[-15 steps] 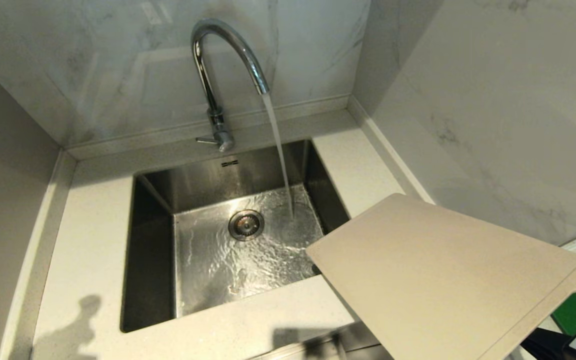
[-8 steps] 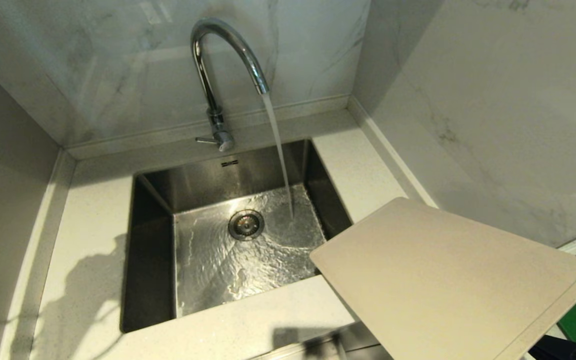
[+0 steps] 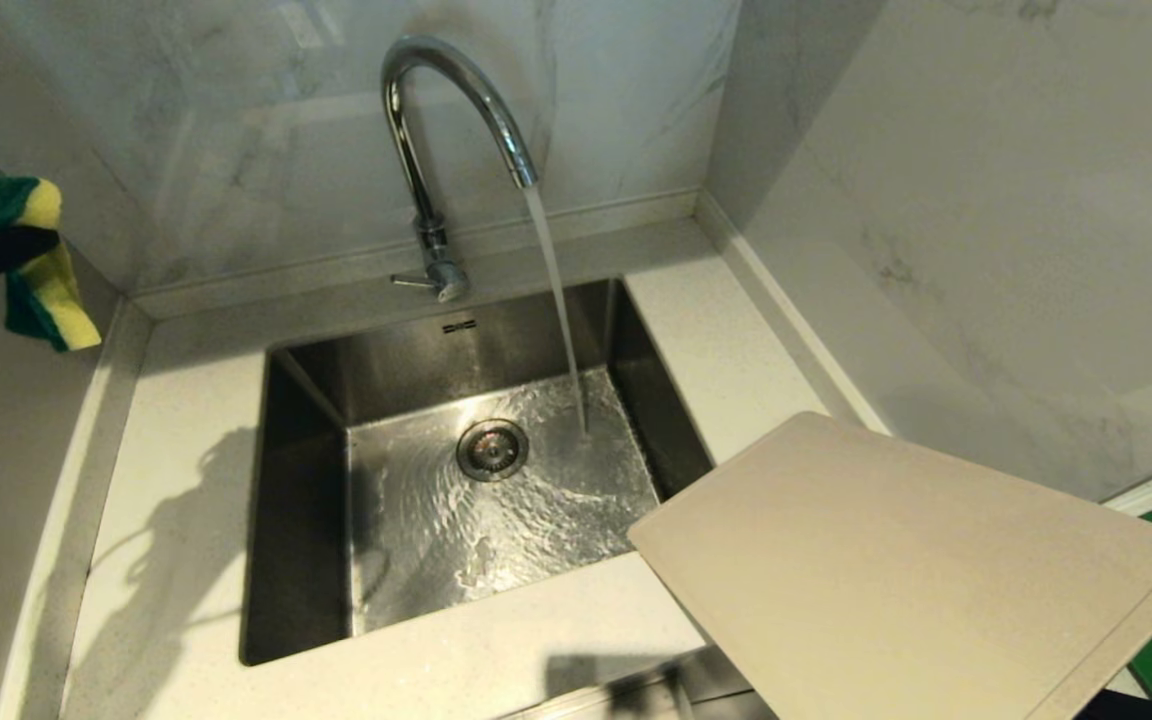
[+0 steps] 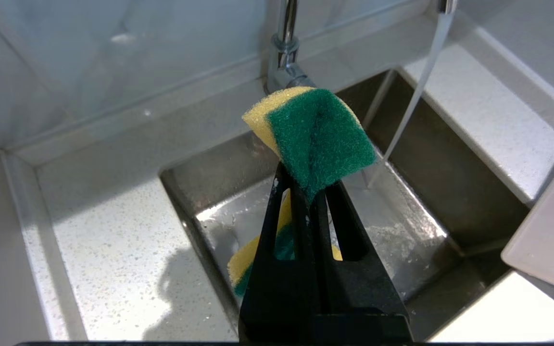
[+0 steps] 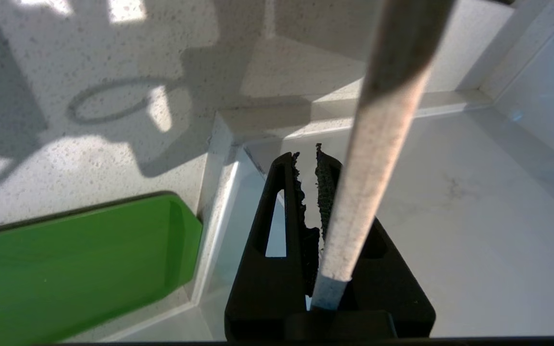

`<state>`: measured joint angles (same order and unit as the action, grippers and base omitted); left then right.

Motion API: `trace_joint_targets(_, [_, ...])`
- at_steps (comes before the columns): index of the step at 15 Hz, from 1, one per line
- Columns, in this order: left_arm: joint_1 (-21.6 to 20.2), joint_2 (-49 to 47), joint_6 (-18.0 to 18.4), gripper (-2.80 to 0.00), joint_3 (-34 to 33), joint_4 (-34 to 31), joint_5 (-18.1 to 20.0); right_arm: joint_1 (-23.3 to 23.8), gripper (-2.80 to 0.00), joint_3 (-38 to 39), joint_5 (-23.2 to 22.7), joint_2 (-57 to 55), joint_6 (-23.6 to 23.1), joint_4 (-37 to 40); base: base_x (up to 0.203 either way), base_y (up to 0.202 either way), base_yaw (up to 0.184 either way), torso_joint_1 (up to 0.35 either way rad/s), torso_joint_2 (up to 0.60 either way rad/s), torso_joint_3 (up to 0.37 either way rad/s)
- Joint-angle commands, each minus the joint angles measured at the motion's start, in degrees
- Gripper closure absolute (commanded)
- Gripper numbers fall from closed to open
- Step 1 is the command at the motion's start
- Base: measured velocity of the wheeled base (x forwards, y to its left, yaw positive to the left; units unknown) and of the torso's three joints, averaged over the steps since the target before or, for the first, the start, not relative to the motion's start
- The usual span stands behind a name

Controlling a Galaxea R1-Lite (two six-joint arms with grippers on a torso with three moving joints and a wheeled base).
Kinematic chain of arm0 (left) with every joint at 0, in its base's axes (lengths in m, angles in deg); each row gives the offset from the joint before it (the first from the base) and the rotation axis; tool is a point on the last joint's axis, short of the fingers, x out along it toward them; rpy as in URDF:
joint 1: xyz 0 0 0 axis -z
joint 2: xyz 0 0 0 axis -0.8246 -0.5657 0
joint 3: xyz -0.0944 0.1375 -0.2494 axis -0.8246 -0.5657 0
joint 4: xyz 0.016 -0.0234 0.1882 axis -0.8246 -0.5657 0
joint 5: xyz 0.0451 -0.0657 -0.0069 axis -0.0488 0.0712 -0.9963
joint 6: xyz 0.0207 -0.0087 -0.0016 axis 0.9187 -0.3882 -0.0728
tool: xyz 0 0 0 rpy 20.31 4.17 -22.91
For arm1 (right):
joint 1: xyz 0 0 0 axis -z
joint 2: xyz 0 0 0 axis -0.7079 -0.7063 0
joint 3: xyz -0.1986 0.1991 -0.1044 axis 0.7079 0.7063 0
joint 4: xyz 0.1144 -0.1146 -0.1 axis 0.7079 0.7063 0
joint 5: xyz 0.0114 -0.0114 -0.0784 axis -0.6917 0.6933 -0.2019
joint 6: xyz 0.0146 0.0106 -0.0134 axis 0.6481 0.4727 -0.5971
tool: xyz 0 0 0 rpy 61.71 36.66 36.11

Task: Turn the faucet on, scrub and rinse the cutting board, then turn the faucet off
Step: Scrub the cutting board underwater

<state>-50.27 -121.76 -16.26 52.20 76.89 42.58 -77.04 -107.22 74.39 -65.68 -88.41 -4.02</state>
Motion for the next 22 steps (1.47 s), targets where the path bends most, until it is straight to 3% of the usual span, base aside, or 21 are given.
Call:
trace_joint_targets(1, [-1.2,-2.6,0.1,0.0,1.1,0.6,0.1,0.0,0.0,-2.1,0.9,0.0,-0.6,2.6,0.0,0.0,0.0,0.0,0.0,0.0])
trace_joint_targets(7, [-1.9,-4.2,0.3,0.0,1.2,0.9,0.4,0.0,0.0,-7.9,1.3,-4.7,-1.3,4.3,0.0,0.0,0.0,0.0,0.0,0.0])
trace_joint_targets(17, [-1.8,-4.6,0.1,0.0,1.0,0.9,1.0,-0.1,0.0,-17.1,0.4,-7.5,-9.9,8.0,0.0,0.0,0.0,0.0,0.0,0.0])
trace_joint_targets(22, [-1.7,-4.6,0.1,0.0,1.0,0.9,1.0,-0.1,0.0,-17.7,-1.4,-7.5,-9.9,8.0,0.0,0.0,0.0,0.0,0.0,0.0])
